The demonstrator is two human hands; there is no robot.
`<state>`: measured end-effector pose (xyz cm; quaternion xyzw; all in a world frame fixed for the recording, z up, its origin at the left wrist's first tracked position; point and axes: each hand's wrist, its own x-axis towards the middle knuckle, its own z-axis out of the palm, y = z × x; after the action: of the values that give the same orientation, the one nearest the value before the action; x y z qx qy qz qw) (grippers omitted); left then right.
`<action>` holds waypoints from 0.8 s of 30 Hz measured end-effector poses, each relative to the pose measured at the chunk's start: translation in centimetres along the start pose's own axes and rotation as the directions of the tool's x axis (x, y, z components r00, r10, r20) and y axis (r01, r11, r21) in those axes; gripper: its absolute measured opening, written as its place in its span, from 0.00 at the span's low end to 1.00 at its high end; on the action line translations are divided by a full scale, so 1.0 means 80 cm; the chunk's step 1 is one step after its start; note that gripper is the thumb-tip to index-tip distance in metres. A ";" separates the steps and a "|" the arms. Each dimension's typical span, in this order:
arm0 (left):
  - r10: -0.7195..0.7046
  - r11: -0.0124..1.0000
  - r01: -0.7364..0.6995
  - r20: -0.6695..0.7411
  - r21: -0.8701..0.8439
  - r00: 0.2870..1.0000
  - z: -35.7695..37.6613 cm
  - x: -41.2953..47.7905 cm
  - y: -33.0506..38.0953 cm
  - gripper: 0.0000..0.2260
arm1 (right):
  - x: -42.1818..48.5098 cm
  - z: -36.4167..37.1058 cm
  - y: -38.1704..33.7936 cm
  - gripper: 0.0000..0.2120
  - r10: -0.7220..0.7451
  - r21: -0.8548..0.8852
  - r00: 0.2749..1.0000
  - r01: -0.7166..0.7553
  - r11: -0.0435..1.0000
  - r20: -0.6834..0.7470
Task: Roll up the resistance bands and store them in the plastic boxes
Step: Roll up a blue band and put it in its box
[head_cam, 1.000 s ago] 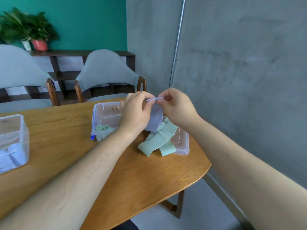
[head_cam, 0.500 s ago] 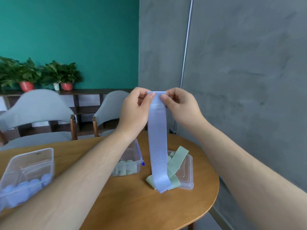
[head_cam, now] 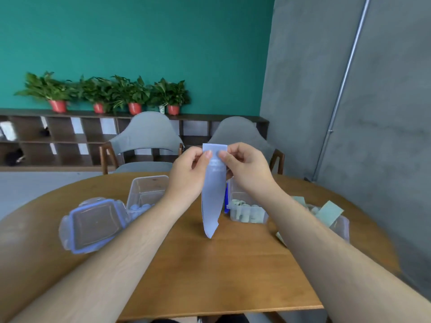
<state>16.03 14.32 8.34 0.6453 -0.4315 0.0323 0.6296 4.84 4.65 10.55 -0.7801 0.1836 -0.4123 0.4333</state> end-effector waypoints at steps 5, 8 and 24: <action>-0.005 1.000 0.005 -0.029 -0.002 1.000 -0.039 -0.019 0.004 0.10 | -0.018 0.024 -0.019 0.08 -0.016 0.042 0.999 0.014 0.999 0.047; -0.007 0.999 0.006 -0.024 -0.034 1.000 -0.051 -0.024 0.019 0.09 | -0.019 0.021 -0.038 0.08 -0.021 0.127 0.997 0.013 0.992 0.068; -0.339 0.927 0.320 0.071 0.195 0.938 0.002 -0.044 -0.142 0.13 | -0.019 0.086 0.113 0.10 0.389 -0.047 0.908 -0.387 0.921 0.152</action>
<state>20.49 14.12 -2.65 0.7638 -0.3443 -0.0687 0.5417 10.06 4.19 0.39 -0.7616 0.3033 -0.2534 0.5135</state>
